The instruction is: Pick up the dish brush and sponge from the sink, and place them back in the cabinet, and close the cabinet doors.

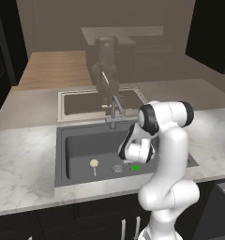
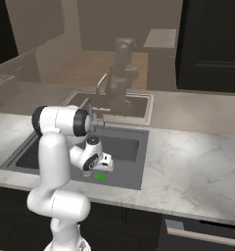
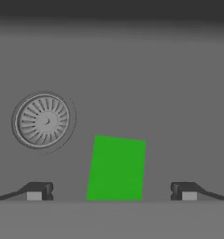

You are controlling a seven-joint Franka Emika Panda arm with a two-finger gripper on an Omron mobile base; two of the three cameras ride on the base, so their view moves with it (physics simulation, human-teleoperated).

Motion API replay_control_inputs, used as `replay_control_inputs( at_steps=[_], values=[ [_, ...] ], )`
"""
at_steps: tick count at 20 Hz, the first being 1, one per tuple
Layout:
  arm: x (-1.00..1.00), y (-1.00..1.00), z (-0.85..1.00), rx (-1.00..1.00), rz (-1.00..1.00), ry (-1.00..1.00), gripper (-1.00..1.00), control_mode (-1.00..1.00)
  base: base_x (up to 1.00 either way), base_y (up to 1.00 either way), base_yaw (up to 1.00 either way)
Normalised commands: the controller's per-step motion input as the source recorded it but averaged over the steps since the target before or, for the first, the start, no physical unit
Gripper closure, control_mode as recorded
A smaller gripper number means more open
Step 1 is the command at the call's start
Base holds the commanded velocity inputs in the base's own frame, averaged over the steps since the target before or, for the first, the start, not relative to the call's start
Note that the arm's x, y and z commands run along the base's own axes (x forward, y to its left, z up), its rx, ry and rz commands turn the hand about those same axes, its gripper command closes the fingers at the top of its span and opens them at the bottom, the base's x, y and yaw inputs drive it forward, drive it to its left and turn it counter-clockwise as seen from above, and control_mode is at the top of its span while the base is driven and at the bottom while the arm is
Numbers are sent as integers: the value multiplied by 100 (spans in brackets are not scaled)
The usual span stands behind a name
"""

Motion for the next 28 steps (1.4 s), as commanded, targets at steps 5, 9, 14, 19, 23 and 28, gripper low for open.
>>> replay_control_inputs(
  at_steps=[5, 9, 14, 19, 23, 28],
  values=[
    [0, 0, -26, 0, 0, 0, -100, -100, 0, 0, 0],
    [0, 0, -27, 0, 0, 0, -100, -100, 0, 0, 0],
    [0, 0, -25, 0, 0, 0, -100, -100, 0, 0, 0],
    [0, 0, -24, 0, 0, 0, -100, -100, 0, 0, 0],
    [0, 0, -25, 0, 0, 0, -100, -100, 0, 0, 0],
    [0, 0, -26, 0, 0, 0, -100, -100, 0, 0, 0]
  ],
)
